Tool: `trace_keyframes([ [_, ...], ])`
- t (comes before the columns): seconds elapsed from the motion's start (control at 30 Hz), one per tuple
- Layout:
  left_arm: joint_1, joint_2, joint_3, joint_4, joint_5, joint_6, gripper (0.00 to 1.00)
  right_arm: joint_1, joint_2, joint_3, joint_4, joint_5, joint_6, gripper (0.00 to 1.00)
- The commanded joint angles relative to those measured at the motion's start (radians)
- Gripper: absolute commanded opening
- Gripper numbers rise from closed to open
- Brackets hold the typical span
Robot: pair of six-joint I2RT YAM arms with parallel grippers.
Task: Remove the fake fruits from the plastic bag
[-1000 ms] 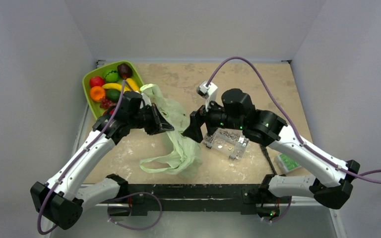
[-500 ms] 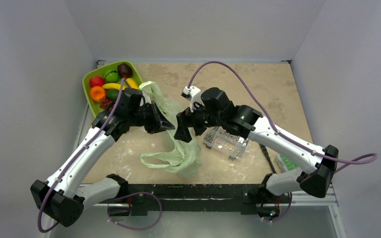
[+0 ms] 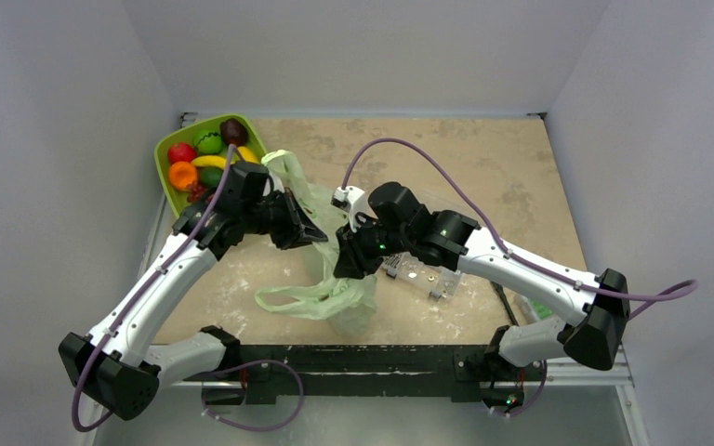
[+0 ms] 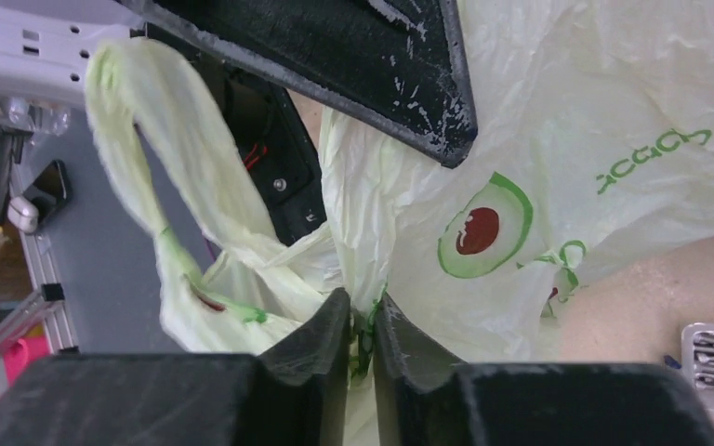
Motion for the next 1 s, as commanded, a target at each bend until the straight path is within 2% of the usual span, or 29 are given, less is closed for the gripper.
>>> trace_keyframes([
  [0.0, 0.012, -0.02, 0.036, -0.016, 0.041, 0.034, 0.12, 0.003, -0.004, 0.008, 0.092, -0.032, 0.033, 0.05],
  [0.03, 0.012, -0.028, 0.034, -0.024, 0.046, 0.043, 0.2, 0.003, -0.004, 0.006, 0.109, -0.03, 0.045, 0.0],
  [0.2, 0.012, -0.095, 0.016, -0.088, 0.045, 0.094, 0.62, 0.002, 0.003, 0.03, 0.138, 0.01, 0.082, 0.0],
  [0.27, 0.012, -0.137, 0.006, -0.112, 0.029, 0.111, 0.7, 0.001, 0.002, 0.037, 0.139, 0.018, 0.083, 0.0],
  [0.4, 0.012, -0.23, -0.012, -0.168, -0.032, 0.144, 0.73, 0.0, -0.002, 0.034, 0.145, 0.019, 0.082, 0.0],
  [0.53, 0.012, -0.333, -0.03, -0.265, -0.184, 0.135, 0.68, -0.001, -0.012, 0.027, 0.151, 0.025, 0.086, 0.0],
  [0.63, 0.012, -0.401, -0.092, -0.222, -0.181, 0.114, 0.69, 0.0, -0.018, 0.028, 0.151, 0.027, 0.086, 0.0],
  [0.77, 0.011, -0.377, -0.126, -0.194, -0.12, 0.087, 0.73, 0.0, -0.022, 0.033, 0.151, 0.029, 0.085, 0.0],
  [0.97, 0.012, -0.279, -0.123, -0.117, -0.106, 0.087, 0.75, 0.0, -0.021, 0.039, 0.153, 0.015, 0.086, 0.0],
])
